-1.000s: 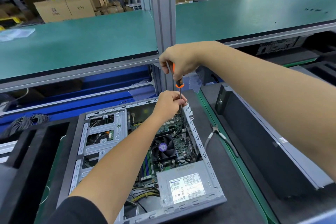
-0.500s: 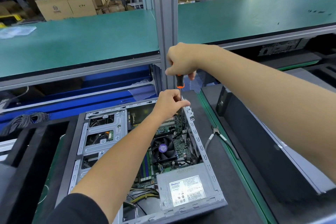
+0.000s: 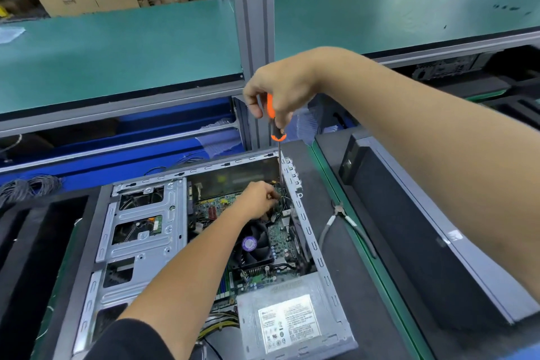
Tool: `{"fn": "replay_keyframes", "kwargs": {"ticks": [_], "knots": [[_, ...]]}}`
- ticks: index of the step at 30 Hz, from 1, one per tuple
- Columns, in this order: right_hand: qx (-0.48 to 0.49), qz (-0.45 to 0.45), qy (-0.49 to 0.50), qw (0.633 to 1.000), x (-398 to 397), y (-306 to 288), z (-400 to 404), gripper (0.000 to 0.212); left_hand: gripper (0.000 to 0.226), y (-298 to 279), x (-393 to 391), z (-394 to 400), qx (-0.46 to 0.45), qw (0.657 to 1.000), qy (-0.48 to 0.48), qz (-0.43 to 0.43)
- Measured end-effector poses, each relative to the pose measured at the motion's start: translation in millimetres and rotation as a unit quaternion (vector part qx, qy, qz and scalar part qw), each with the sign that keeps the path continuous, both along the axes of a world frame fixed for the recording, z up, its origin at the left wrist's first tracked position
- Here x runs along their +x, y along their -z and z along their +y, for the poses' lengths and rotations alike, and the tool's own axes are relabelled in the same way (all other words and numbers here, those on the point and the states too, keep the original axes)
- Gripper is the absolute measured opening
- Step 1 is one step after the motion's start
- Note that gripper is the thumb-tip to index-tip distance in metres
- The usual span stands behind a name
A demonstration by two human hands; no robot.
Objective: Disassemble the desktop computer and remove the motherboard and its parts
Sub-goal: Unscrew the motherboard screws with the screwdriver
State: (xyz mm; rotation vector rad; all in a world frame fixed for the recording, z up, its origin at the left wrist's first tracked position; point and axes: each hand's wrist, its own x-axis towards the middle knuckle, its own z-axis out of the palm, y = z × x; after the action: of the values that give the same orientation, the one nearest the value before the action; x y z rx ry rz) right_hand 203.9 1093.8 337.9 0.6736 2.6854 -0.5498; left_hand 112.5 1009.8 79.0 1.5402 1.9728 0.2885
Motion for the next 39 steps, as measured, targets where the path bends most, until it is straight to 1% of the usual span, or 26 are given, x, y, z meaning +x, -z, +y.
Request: {"fn": "replay_keyframes", "kwargs": {"ticks": [3,5,7,9,10,14,15,17,20,23,29,32,33,35,36,37,38,39], "knots": [[-0.029,-0.006,0.000,1.000,2.0,1.2,3.4,0.035,0.029,12.5,1.2,5.4,-0.007,0.998,0.037,0.052],[-0.030,0.004,0.005,1.000,3.0,4.0,4.7,0.034,0.026,16.8,2.7,7.5,-0.007,0.997,0.044,0.060],[-0.035,0.022,0.010,0.999,2.8,7.0,4.5,0.027,0.020,18.8,3.5,10.0,-0.010,0.996,0.055,0.076],[-0.037,0.042,0.013,0.998,1.7,9.2,4.2,0.013,0.017,19.4,3.8,12.0,-0.006,0.994,0.064,0.093],[-0.026,0.051,0.016,0.998,1.4,10.1,4.6,0.010,0.016,19.7,4.2,12.7,-0.002,0.993,0.062,0.096],[0.083,0.068,0.048,0.993,1.9,13.2,6.9,0.019,0.003,24.8,5.2,14.7,0.009,0.995,0.053,0.085],[0.094,0.072,0.048,0.992,1.9,13.4,5.7,0.020,0.004,25.4,5.4,15.3,0.008,0.995,0.055,0.083],[0.081,0.085,0.038,0.992,2.6,12.3,2.7,0.018,0.005,26.7,5.3,15.8,0.014,0.995,0.054,0.078],[0.062,0.103,0.024,0.992,6.3,8.8,1.8,0.024,0.003,30.7,4.0,16.4,0.019,0.997,0.046,0.057],[0.056,0.114,0.028,0.991,11.5,8.8,7.0,0.026,0.003,35.1,1.6,17.2,0.020,0.997,0.055,0.048],[0.042,0.103,0.002,0.994,14.5,9.8,10.9,0.030,0.005,36.2,0.1,18.5,0.025,0.996,0.068,0.049],[0.027,0.110,0.003,0.994,14.0,10.5,10.3,0.027,0.006,36.3,-1.0,19.1,0.020,0.995,0.075,0.058],[0.030,0.120,0.010,0.992,14.0,10.8,9.9,0.026,0.009,36.7,-1.6,19.5,0.019,0.995,0.077,0.060],[0.045,0.129,0.031,0.990,13.5,12.0,8.4,0.032,0.019,37.1,-2.4,18.9,0.016,0.994,0.083,0.063],[0.063,0.122,0.039,0.990,12.9,12.7,7.9,0.036,0.020,37.5,-2.5,18.9,0.015,0.994,0.087,0.065],[0.084,0.112,0.041,0.989,12.2,13.3,7.0,0.037,0.015,38.1,-2.9,19.0,0.012,0.993,0.093,0.070],[0.100,0.105,0.039,0.989,11.1,13.3,6.3,0.036,0.010,38.3,-3.4,19.2,0.009,0.992,0.100,0.075],[0.108,0.104,0.036,0.988,10.2,12.6,5.7,0.032,0.008,38.0,-3.5,19.5,0.007,0.991,0.106,0.079]]}}
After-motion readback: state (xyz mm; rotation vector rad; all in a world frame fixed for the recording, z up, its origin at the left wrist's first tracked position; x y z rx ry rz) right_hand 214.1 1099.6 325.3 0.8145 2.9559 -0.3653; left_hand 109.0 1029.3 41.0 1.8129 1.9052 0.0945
